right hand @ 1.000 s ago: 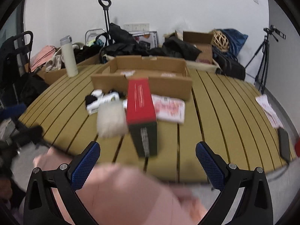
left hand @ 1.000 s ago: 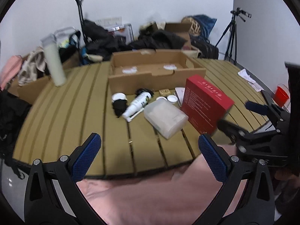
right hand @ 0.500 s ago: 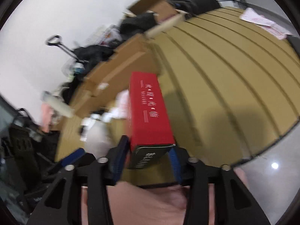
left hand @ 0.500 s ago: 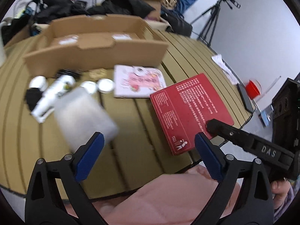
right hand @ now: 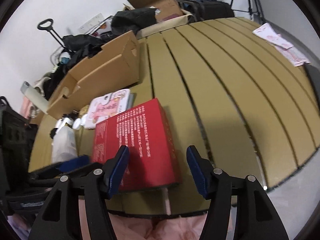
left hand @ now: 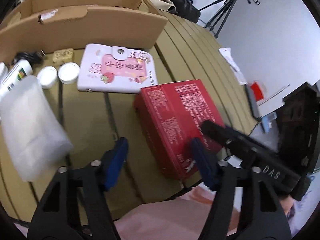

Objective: Organize objects
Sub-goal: 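Carry the red box with the right gripper into the cardboard tray and release, then withdraw the right gripper from the tray toward the lap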

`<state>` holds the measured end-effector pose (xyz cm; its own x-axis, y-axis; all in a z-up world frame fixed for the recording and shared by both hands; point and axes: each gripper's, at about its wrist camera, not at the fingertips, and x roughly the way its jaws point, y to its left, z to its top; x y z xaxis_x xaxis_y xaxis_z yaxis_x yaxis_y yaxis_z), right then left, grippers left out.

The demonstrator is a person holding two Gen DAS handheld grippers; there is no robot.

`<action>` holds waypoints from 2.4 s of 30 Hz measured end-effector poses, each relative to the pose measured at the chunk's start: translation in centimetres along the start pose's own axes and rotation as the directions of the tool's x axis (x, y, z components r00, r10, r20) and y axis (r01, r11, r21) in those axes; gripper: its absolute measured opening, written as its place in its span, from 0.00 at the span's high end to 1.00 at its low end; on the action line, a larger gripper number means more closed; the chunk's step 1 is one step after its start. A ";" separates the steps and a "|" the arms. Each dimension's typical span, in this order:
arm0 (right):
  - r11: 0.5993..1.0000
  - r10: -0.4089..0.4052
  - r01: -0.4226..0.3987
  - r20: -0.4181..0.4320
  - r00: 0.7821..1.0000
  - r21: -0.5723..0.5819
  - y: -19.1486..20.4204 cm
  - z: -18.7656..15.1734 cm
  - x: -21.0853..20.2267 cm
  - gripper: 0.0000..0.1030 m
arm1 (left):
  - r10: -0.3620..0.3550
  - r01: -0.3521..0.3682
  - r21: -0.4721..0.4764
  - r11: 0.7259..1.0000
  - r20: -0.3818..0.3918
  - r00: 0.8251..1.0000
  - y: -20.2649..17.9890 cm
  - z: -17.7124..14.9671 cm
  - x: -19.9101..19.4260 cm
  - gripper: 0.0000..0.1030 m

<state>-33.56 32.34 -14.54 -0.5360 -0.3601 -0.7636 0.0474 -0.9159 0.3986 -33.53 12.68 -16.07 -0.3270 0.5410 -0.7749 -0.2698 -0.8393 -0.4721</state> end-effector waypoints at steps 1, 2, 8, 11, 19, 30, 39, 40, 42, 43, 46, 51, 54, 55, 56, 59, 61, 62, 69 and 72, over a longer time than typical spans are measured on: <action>1.000 0.008 -0.008 -0.003 1.000 0.005 0.1 -0.2 -0.1 0.43 | -0.020 0.020 -0.005 1.000 0.009 1.000 -0.1 -0.3 -0.2 0.63; 1.000 0.006 -0.006 -0.001 1.000 -0.002 0.5 -0.6 -0.3 0.48 | -0.018 0.018 -0.007 1.000 0.020 1.000 -0.3 -0.7 -0.6 0.64; 0.997 -0.006 0.008 0.023 1.000 -0.072 2.9 -1.9 -2.6 0.60 | 0.036 -0.039 0.020 0.999 0.106 0.994 -1.9 -1.6 -3.5 0.64; 0.996 0.007 0.000 0.069 0.998 -0.093 4.5 -1.5 -5.0 0.60 | 0.031 -0.038 0.032 0.999 0.180 0.983 -2.6 -0.8 -6.6 0.65; 0.980 0.135 -0.124 0.061 0.989 -0.157 12.0 8.6 -2.6 0.60 | 0.119 -0.128 0.013 0.992 0.282 0.952 2.6 11.3 -13.0 0.65; 0.981 0.038 -0.080 -0.231 0.972 -0.178 24.5 19.3 21.0 0.60 | 0.458 -0.437 -0.145 0.888 0.165 0.874 19.3 24.0 -9.6 0.67; 0.966 -0.028 -0.014 -0.156 0.987 -0.259 25.2 19.7 15.3 0.59 | 0.431 -0.432 -0.051 0.901 0.244 0.869 14.5 21.2 -17.9 0.16; 0.960 -0.046 0.007 -0.134 0.990 -0.278 25.2 20.0 13.4 0.58 | 0.441 -0.445 -0.034 0.895 0.228 0.868 13.6 20.8 -19.3 0.05; 0.941 -0.096 0.064 -0.078 0.992 -0.332 24.8 20.3 8.8 0.26 | 0.470 -0.476 -0.027 0.879 0.209 0.857 12.0 20.2 -21.2 0.01; 0.932 -0.107 0.079 -0.059 0.993 -0.354 24.6 20.3 7.1 0.13 | 0.487 -0.491 -0.030 0.870 0.196 0.851 11.1 19.4 -22.6 0.00; 0.914 -0.150 0.143 0.013 0.989 -0.380 22.6 19.4 0.5 0.00 | 0.502 -0.499 -0.057 0.864 0.160 0.850 9.8 16.7 -24.9 0.00; 0.941 -0.135 0.138 0.031 0.990 -0.310 19.1 16.6 -6.8 0.00 | 0.513 -0.513 -0.051 0.857 0.182 0.839 6.5 12.1 -28.0 0.00; 0.955 -0.059 0.082 0.091 0.994 -0.285 17.7 13.7 -11.1 0.00 | 0.516 -0.533 -0.013 0.846 0.268 0.814 3.3 8.9 -30.5 0.00; 0.960 -0.032 0.063 0.118 0.993 -0.274 17.4 12.7 -12.2 0.00 | 0.507 -0.540 0.014 0.842 0.321 0.800 1.9 7.3 -31.7 0.00; 0.962 -0.020 0.058 0.143 0.990 -0.265 17.1 11.5 -13.2 0.00 | 0.500 -0.546 0.033 0.837 0.358 0.789 1.0 6.0 -32.4 0.00; 0.957 -0.013 0.061 0.166 0.986 -0.284 17.0 7.8 -15.7 0.00 | 0.484 -0.578 0.046 0.815 0.495 0.722 -1.2 1.3 -34.7 0.00; 0.941 -0.047 0.105 0.182 0.982 -0.322 17.3 4.9 -17.1 0.00 | 0.460 -0.571 0.027 0.820 0.563 0.687 -1.9 -2.4 -35.8 0.00; 0.932 -0.057 0.124 0.202 0.978 -0.341 17.6 3.1 -17.7 0.00 | 0.453 -0.565 0.025 0.824 0.570 0.685 -2.1 -3.7 -36.0 0.00; 0.909 0.046 0.044 0.204 0.978 -0.416 18.5 -9.0 -19.8 0.00 | 0.396 -0.518 0.050 0.854 0.584 0.709 -2.3 -15.9 -35.2 0.00; 0.908 0.054 0.046 0.226 0.973 -0.416 18.1 -13.5 -19.6 0.00 | 0.439 -0.536 -0.026 0.844 0.608 0.661 -2.1 -20.5 -33.6 0.00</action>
<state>-10.84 20.40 0.77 -0.7094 -0.3595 -0.6062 0.3688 -0.9223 0.1153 -3.44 -4.81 2.34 -0.8856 0.0229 -0.4639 -0.0291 -0.9996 0.0061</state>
